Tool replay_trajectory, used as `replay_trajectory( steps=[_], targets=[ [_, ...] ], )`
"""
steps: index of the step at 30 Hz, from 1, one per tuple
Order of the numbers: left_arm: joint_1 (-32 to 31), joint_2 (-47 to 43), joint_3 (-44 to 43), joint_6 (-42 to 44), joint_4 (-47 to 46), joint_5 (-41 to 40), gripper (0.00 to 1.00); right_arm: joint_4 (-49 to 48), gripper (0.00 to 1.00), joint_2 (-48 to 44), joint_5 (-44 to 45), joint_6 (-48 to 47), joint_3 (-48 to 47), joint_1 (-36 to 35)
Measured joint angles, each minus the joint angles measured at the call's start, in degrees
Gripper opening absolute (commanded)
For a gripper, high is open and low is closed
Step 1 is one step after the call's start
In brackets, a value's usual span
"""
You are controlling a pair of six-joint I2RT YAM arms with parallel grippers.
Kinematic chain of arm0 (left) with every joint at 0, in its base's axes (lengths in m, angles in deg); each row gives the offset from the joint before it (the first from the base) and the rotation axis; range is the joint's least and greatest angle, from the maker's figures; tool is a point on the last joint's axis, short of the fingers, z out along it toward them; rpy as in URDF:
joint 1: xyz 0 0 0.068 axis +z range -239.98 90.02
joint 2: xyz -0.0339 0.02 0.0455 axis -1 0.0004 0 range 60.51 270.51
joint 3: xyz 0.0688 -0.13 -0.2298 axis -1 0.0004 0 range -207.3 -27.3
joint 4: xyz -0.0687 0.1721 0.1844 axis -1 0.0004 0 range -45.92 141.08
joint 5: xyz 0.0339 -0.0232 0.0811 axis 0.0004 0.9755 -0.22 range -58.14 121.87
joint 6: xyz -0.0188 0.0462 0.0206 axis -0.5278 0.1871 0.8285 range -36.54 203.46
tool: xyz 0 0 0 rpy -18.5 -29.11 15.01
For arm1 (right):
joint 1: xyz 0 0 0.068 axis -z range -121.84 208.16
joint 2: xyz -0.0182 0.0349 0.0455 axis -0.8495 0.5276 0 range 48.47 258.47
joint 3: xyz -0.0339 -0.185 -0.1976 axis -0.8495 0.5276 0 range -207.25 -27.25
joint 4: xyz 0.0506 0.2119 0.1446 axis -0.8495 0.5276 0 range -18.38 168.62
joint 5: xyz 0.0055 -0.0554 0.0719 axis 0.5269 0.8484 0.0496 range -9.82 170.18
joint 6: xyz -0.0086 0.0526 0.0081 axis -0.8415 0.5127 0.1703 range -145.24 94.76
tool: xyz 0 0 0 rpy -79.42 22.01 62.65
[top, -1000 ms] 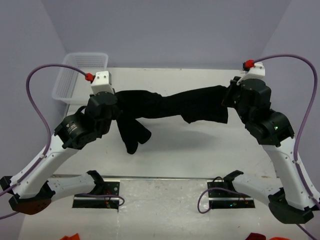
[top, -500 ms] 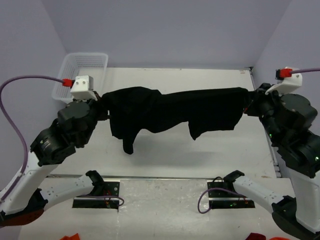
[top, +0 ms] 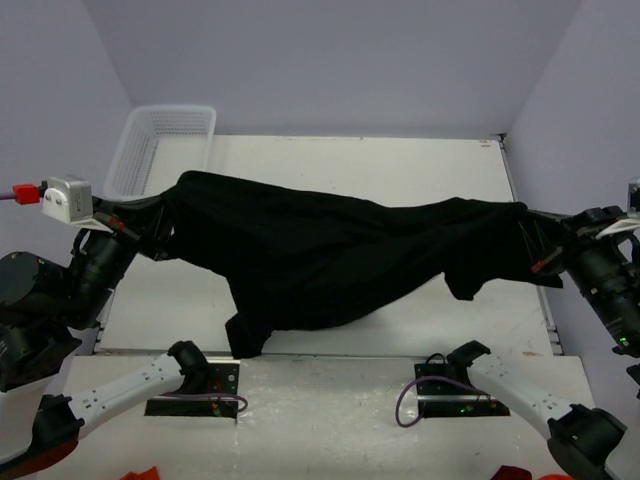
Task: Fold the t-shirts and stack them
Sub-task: Flatten out the tshirt
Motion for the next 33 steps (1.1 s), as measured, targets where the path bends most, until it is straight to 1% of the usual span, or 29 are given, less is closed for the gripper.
replay_trajectory(
  steps=[3,6,10,14,16,19,23,27,33],
  targets=[
    [0.00,0.15,-0.09,1.09,-0.33,1.22,0.00,1.25,0.00,-0.13,-1.25,0.00,-1.22,0.00],
    [0.00,1.97,-0.13,1.27,-0.48,-0.37,0.00,0.26,0.00,-0.81,-1.40,0.02,1.42,0.00],
    [0.00,9.22,-0.13,2.40,-1.99,-5.03,0.00,-0.24,0.00,0.20,-0.44,0.04,6.45,0.07],
    [0.00,15.56,0.15,3.61,-3.06,-7.61,0.00,-0.37,0.00,3.52,0.61,-0.55,6.29,0.07],
    [0.00,16.06,-0.15,4.09,-2.71,-7.56,0.00,0.17,0.00,4.76,0.68,-1.38,4.22,0.07],
    [0.00,15.34,-4.42,4.85,-2.08,-6.93,0.00,1.31,0.00,7.10,0.50,-2.16,-2.38,0.07],
    [0.00,10.75,-9.90,5.77,-2.95,-5.09,0.00,0.85,0.00,7.26,-1.40,-2.80,-8.81,0.07],
    [0.00,6.23,-17.29,7.04,-2.51,-4.22,0.00,0.17,0.00,6.12,-7.39,-3.67,-12.79,0.07],
    [0.00,2.91,-26.05,9.14,-2.40,-3.91,0.00,-1.25,0.00,6.10,-23.80,-4.24,-13.38,0.09]
  ],
)
